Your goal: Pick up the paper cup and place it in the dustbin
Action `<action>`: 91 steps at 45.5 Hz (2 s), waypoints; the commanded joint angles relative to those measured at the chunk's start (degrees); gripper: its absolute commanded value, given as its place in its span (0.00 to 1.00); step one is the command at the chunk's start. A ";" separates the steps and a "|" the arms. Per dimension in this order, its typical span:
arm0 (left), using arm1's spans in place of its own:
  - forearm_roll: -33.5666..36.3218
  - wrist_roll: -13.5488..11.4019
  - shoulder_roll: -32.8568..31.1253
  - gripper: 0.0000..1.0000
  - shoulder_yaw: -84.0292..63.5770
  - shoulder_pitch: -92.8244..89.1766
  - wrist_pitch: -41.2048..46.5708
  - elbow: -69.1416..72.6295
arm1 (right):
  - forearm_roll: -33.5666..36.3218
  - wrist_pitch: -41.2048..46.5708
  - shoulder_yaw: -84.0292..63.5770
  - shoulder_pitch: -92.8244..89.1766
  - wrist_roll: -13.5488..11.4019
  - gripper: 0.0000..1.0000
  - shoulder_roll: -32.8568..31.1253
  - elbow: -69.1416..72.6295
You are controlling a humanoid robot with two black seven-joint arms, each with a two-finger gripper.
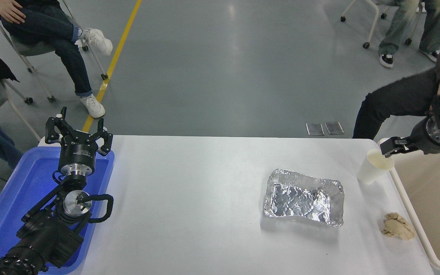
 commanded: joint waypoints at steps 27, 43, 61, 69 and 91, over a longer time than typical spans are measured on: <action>0.00 -0.01 0.00 0.99 0.00 -0.09 0.00 0.05 | -0.77 -16.86 17.32 -22.11 -3.83 1.00 7.30 -18.36; 0.00 -0.01 0.00 0.99 0.00 -0.09 0.00 0.05 | -0.68 -16.77 21.28 -22.82 -5.06 0.84 8.09 -18.63; 0.00 -0.01 0.00 0.99 0.00 -0.09 0.00 0.05 | -0.42 -16.25 21.89 -24.22 -6.03 0.14 8.18 -18.28; 0.00 -0.01 0.00 0.99 0.00 -0.09 0.00 0.05 | -0.42 -15.90 23.57 -24.66 -6.03 0.00 8.09 -18.10; 0.00 -0.01 0.00 0.99 0.00 -0.09 0.00 -0.04 | 0.20 -8.87 23.48 -16.41 -5.94 0.00 5.99 -13.27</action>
